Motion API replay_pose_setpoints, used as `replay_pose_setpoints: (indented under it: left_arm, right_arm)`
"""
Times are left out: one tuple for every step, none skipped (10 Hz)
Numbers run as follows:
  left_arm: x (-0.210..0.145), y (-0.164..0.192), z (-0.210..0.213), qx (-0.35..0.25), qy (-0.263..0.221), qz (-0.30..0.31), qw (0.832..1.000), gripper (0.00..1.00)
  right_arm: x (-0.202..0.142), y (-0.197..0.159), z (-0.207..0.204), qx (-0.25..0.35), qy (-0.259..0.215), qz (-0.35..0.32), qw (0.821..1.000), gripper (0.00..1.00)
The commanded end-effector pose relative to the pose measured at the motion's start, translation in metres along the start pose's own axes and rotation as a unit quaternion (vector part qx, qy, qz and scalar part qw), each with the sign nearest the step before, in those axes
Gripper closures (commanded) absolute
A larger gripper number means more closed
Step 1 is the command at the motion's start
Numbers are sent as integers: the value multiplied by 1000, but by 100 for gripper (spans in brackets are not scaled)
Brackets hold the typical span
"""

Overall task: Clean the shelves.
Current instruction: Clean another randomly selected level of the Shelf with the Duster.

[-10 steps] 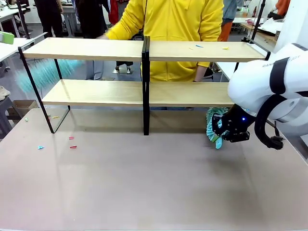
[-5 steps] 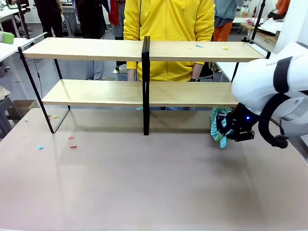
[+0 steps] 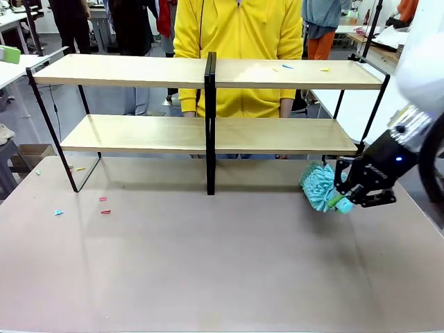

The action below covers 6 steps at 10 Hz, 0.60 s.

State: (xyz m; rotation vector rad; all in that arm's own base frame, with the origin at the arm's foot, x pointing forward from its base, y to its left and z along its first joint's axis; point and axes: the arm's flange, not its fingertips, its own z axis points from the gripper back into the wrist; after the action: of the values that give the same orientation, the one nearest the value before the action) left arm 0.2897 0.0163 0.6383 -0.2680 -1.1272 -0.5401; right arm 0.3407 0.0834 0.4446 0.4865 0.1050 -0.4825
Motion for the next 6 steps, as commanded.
replay_pose_setpoints:
  left_arm:
    - [0, -1, 0, 2, 1, 1, 1000, 0]
    - [0, -1, 0, 2, 1, 1, 1000, 0]
    - [0, -1, 0, 2, 1, 1, 1000, 0]
    - [0, -1, 0, 2, 1, 1, 1000, 0]
    - [0, -1, 0, 2, 1, 1, 1000, 0]
    - [0, -1, 0, 2, 1, 1, 1000, 0]
  right_arm:
    - [-24, -31, 10, -11, 4, -25, 1000, 87]
    - [-26, -39, 13, -8, 0, -43, 999, 87]
    - [-23, -43, 12, 5, -1, -47, 999, 87]
    - [-24, -44, 11, 7, 5, -44, 999, 87]
    - [-21, -43, 11, 14, 7, -38, 999, 87]
    - [-21, -44, 13, 16, 13, -37, 999, 87]
